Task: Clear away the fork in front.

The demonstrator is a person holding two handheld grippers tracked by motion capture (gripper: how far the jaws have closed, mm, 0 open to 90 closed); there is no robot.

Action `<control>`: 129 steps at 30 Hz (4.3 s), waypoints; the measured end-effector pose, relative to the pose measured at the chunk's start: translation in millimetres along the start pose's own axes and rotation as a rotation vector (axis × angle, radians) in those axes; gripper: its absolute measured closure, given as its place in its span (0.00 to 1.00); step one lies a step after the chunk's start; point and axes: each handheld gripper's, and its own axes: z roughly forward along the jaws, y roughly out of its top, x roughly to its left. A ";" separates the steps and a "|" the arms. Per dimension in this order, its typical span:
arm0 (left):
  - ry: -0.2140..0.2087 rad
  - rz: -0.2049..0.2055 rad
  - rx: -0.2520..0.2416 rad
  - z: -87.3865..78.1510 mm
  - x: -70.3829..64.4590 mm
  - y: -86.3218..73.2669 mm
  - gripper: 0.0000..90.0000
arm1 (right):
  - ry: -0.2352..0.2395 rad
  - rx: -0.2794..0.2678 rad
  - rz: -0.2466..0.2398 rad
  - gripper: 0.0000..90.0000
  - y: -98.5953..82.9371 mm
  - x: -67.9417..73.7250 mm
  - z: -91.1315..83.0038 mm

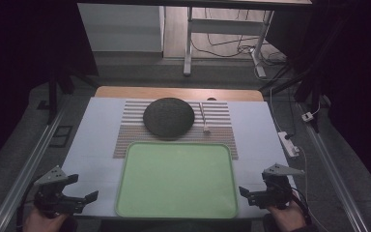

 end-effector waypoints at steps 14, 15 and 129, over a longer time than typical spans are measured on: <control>-0.009 0.003 0.018 1.9 0.1 1.0 0.01 | 0.007 0.022 -0.023 0.00 0.8 2.0 2.3; -0.009 0.003 0.019 1.9 0.1 1.0 0.01 | 0.008 0.023 -0.023 0.00 0.8 1.8 2.3; -0.038 -0.008 0.041 5.8 3.8 3.5 0.00 | -0.148 0.117 -0.247 0.00 139.6 -16.6 187.0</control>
